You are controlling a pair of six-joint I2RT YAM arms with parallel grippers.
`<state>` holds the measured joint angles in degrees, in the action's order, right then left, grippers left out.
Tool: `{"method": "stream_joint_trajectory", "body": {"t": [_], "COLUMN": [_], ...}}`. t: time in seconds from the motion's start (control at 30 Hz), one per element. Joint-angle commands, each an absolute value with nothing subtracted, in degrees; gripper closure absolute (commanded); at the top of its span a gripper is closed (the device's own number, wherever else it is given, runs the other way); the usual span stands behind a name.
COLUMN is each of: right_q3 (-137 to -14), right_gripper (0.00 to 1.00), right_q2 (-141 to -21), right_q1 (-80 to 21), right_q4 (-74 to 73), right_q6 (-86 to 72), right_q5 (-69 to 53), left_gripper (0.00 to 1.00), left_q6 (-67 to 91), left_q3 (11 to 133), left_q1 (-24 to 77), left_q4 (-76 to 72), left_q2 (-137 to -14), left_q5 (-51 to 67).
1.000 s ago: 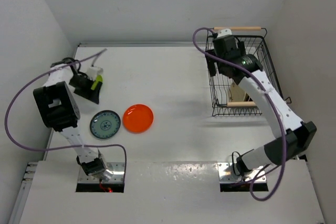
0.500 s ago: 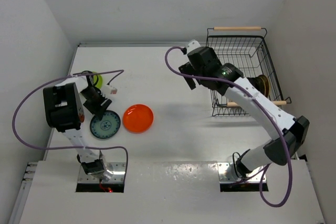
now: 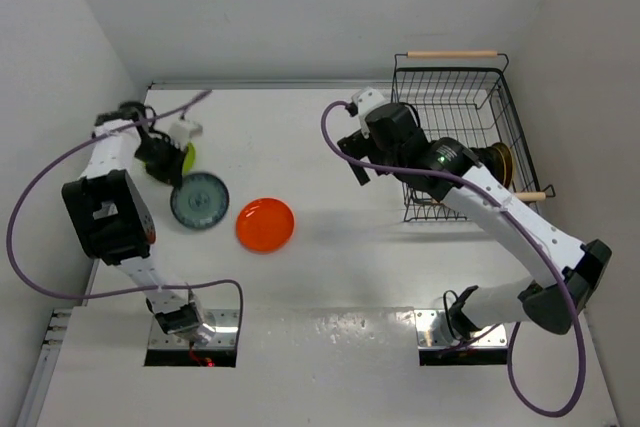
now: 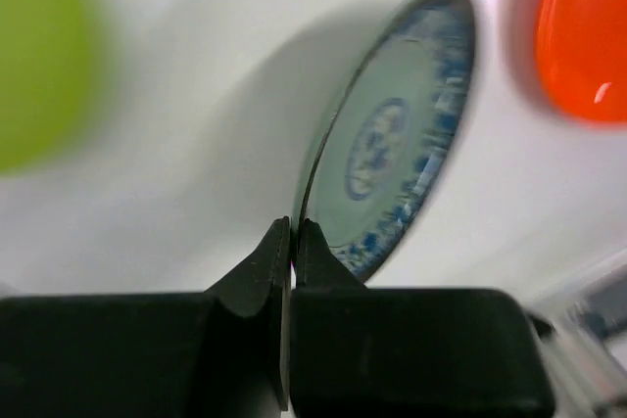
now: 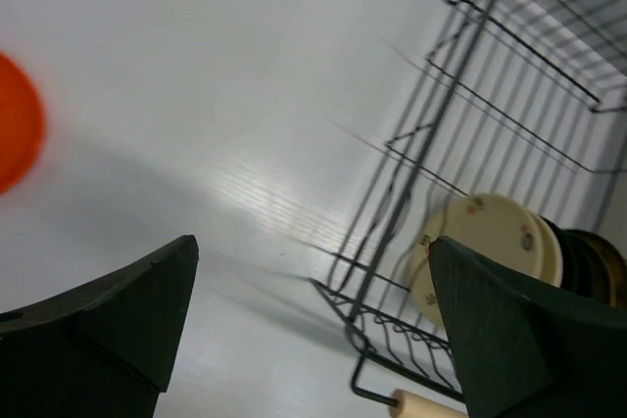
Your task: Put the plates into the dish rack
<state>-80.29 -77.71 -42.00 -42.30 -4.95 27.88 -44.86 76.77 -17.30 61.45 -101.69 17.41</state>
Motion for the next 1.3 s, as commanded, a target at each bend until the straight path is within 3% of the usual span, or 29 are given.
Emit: {"method": "stream_joint_trajectory", "body": {"t": [0.0, 0.2, 0.47, 0.57, 0.6, 0.67, 0.77, 0.83, 0.87, 0.9, 0.93, 1.0, 1.03, 1.07, 1.17, 1.27], "right_q3": [-81.21, -81.56, -83.22, -84.37, -84.29, -82.8, -81.91, -81.65, -81.65, -81.74, -82.0, -84.79, -85.68, -87.87, -92.37, -92.99], "right_gripper": [0.0, 0.0, 0.07, 0.35, 0.57, 0.8, 0.97, 1.0, 1.0, 1.0, 1.0, 1.0, 1.0, 1.0, 1.0, 1.0], "right_q2": [-77.52, -78.83, -85.94, -89.03, -89.56, -89.74, -89.65, -89.03, -88.86, -87.81, -87.45, -86.75, -86.57, -86.4, -85.96, -85.69], "right_q1": [-43.77, -46.49, -48.86, -49.13, -48.87, -49.04, -49.13, -48.96, -48.96, -49.13, -49.22, -48.61, -48.43, -47.47, -42.81, -35.35], "right_q4": [-38.07, -24.28, -7.65, -9.22, -9.58, -9.06, -8.0, -8.26, -8.17, -8.35, -9.83, -12.38, -15.7, -18.95, -27.65, -32.86], "right_q6": [-7.12, -11.85, -17.49, -18.89, -19.77, -20.39, -21.18, -21.18, -21.18, -20.83, -20.31, -18.12, -17.41, -15.58, -11.27, -6.44], "right_q5": [17.68, 1.96, -1.76, -0.09, -0.17, 1.49, 2.37, 4.74, 5.44, 7.8, 11.13, 18.43, 21.33, 31.28, 45.8, 52.81], "left_gripper": [1.0, 1.0, 1.0, 1.0, 1.0, 1.0, 1.0, 1.0, 0.97, 0.84, 0.4, 0.05, 0.0, 0.0, 0.0, 0.0], "left_q6": [-46.85, -37.36, -31.2, -30.67, -30.67, -30.15, -30.15, -29.54, -28.66, -27.7, -25.42, -22.34, -18.93, -17.42, -14.33, -15.9], "left_q3": [89.8, 94.84, 96.76, 96.77, 96.77, 97.29, 97.29, 97.29, 97.29, 97.29, 97.29, 97.82, 97.82, 97.82, 97.29, 94.49], "left_q1": [-18.9, -9.33, 2.98, 4.13, 4.13, 4.13, 4.13, 4.66, 4.66, 4.66, 4.66, 4.66, 4.05, 4.04, 1.59, 1.58], "left_q4": [64.85, 60.74, 60.02, 60.03, 60.03, 60.56, 60.56, 59.86, 59.24, 58.72, 58.1, 55.57, 54.42, 53.27, 49.93, 49.92], "left_q2": [-94.14, -84.48, -82.0, -81.39, -81.39, -80.86, -80.86, -80.86, -80.86, -81.47, -81.47, -82.09, -82.09, -82.7, -83.93, -84.73], "left_q5": [34.48, 44.19, 49.91, 50.45, 50.97, 51.59, 52.12, 49.5, 47.83, 45.9, 43.62, 33.61, 29.4, 20.48, 7.08, 5.36]}}
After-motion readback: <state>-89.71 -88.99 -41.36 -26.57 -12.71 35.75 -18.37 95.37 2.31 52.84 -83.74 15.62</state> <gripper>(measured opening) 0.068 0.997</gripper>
